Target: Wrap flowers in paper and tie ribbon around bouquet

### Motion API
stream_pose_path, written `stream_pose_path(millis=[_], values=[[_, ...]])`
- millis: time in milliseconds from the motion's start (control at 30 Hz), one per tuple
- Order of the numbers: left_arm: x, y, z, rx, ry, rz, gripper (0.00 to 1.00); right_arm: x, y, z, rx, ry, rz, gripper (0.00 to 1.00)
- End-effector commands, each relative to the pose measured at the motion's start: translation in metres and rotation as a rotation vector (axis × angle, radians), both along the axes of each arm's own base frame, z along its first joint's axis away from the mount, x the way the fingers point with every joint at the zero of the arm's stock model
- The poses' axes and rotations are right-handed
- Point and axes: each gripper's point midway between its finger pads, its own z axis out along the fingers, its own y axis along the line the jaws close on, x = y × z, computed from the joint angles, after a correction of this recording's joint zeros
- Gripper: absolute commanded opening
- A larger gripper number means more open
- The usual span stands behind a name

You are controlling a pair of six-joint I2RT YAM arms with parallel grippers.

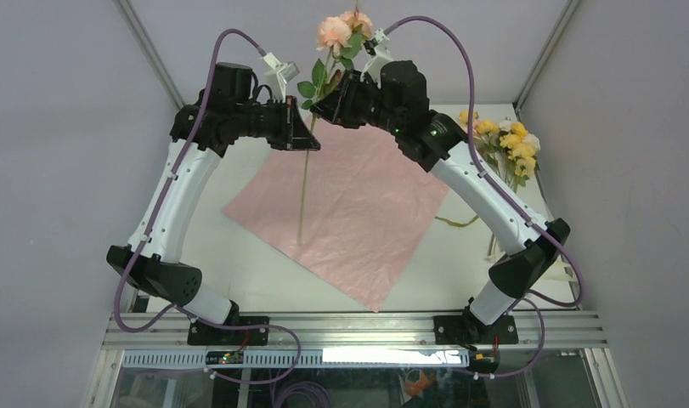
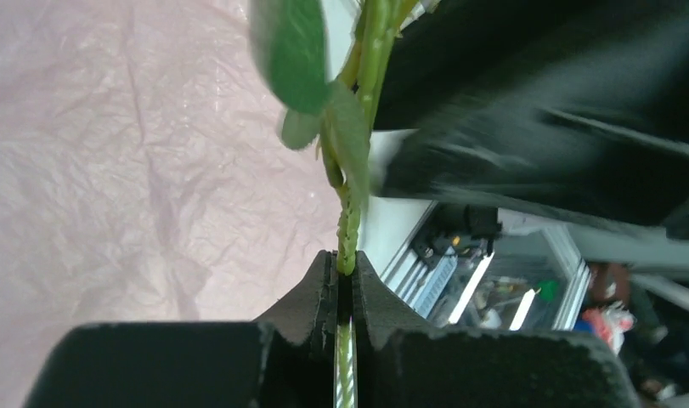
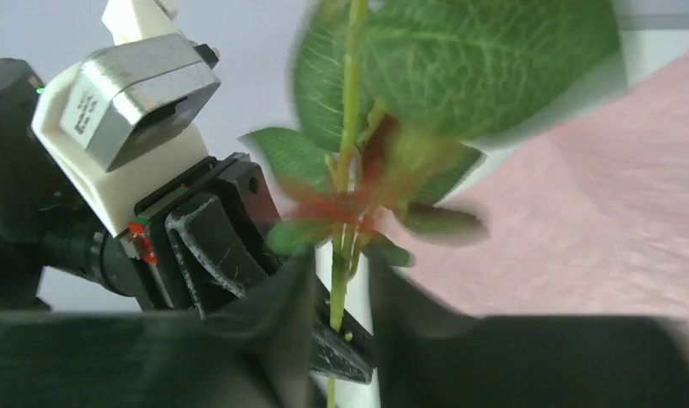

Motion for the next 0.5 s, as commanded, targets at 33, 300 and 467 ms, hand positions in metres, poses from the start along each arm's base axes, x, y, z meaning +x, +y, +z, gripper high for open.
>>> stream_pose_path(millis=[33, 300, 467], values=[[0.042, -0.013, -0.046, -0.132, 0.323, 0.305, 0.0, 0.041, -0.085, -0.011, -0.189, 0.065, -0.343, 0.59], [0.104, -0.057, -0.144, 0.047, 0.434, 0.499, 0.0, 0.055, -0.242, -0.122, -0.697, 0.273, -0.72, 0.72], [0.142, -0.057, -0.204, 0.142, 0.463, 0.601, 0.0, 0.039, -0.314, -0.169, -0.794, 0.441, -0.796, 0.73]])
